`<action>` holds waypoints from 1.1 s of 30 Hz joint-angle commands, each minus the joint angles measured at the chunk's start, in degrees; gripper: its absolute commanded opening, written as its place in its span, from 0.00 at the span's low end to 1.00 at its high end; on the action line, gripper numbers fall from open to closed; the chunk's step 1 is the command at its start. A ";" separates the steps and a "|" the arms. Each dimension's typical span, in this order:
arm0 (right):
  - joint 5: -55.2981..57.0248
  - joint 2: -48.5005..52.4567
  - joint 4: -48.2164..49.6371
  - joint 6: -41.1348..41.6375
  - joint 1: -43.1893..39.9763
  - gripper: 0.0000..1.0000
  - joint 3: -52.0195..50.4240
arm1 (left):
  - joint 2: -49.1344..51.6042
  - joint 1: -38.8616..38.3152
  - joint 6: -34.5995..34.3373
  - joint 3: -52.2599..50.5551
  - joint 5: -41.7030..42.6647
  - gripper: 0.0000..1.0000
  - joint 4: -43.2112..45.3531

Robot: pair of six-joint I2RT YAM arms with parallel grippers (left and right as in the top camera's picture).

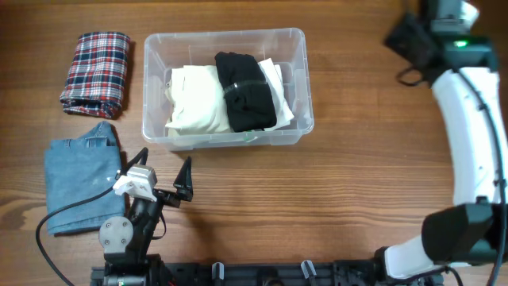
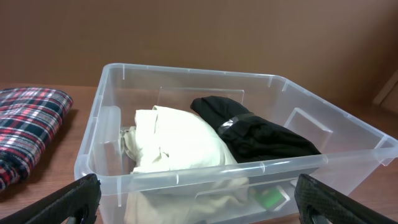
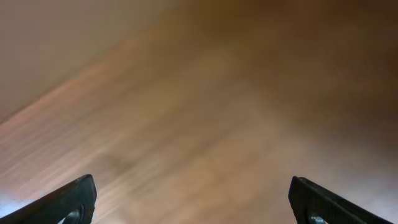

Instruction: Pack container

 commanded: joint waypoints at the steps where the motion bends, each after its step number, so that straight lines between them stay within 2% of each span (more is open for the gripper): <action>1: -3.91 2.40 -1.57 7.96 -7.85 1.00 -0.28 | -0.42 0.46 0.70 -0.22 -0.33 1.00 -0.22; 9: -7.50 7.26 -2.58 9.64 -15.13 1.00 -0.33 | -0.42 0.46 0.70 -0.22 -0.33 1.00 -0.22; 26: -7.50 9.05 0.76 9.84 -15.26 1.00 -0.33 | -0.42 0.46 0.70 -0.22 -0.33 1.00 -0.20; 33: -7.52 9.05 0.76 9.84 -15.26 1.00 -0.33 | -0.42 0.46 -1.46 -0.20 1.46 1.00 1.09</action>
